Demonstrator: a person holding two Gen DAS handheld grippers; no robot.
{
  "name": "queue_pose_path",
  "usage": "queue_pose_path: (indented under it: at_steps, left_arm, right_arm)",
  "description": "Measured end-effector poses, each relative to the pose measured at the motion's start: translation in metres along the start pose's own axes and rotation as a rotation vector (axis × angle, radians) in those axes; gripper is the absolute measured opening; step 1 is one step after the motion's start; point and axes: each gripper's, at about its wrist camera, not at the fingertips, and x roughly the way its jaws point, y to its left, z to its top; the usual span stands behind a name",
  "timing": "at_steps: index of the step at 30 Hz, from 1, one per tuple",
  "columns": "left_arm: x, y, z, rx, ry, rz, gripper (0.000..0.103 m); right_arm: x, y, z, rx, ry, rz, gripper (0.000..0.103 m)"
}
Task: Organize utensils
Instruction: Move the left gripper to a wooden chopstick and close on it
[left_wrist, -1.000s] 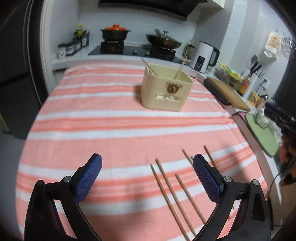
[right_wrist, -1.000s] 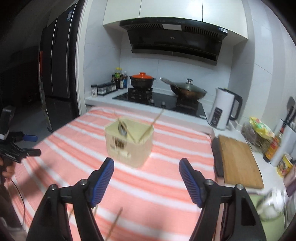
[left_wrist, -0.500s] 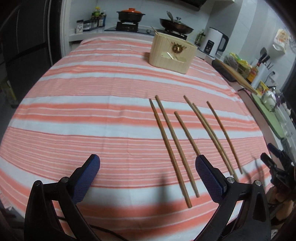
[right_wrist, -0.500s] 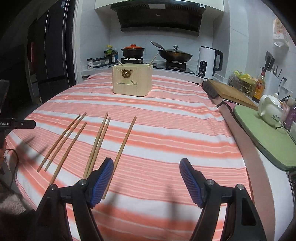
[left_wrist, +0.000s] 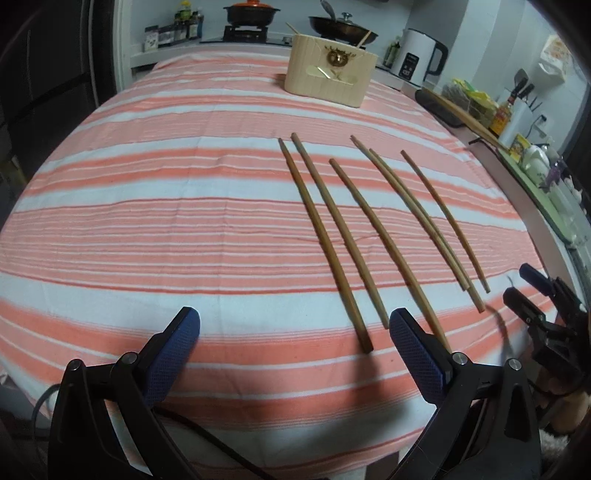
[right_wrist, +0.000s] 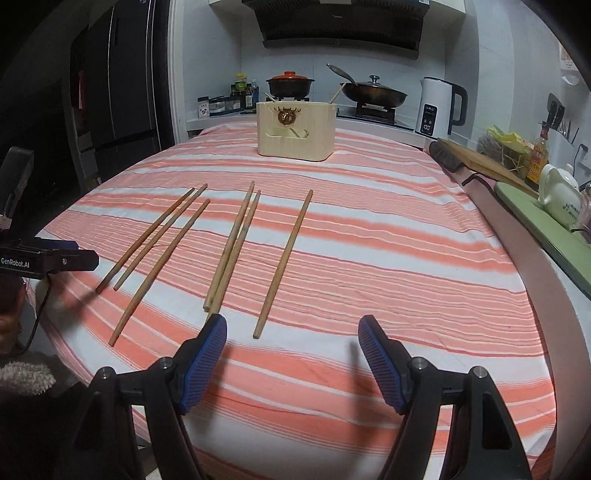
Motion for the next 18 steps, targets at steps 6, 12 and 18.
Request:
queue_pose_path:
  at_steps: [6,12,18]
  left_arm:
    - [0.003,-0.007,-0.006,0.034,0.003,0.016,0.102]
    - [0.006,-0.012,-0.012,0.083,-0.006,0.083,0.101]
    - [0.005,-0.014,-0.015,0.109,-0.015,0.120,0.097]
  right_arm:
    - [0.003,0.008,-0.003,-0.041,-0.004,-0.012,0.074]
    - [0.004,0.008,-0.002,-0.038,-0.009,-0.021,0.072]
    - [0.010,0.013,-0.004,-0.056,0.006,-0.018,0.065]
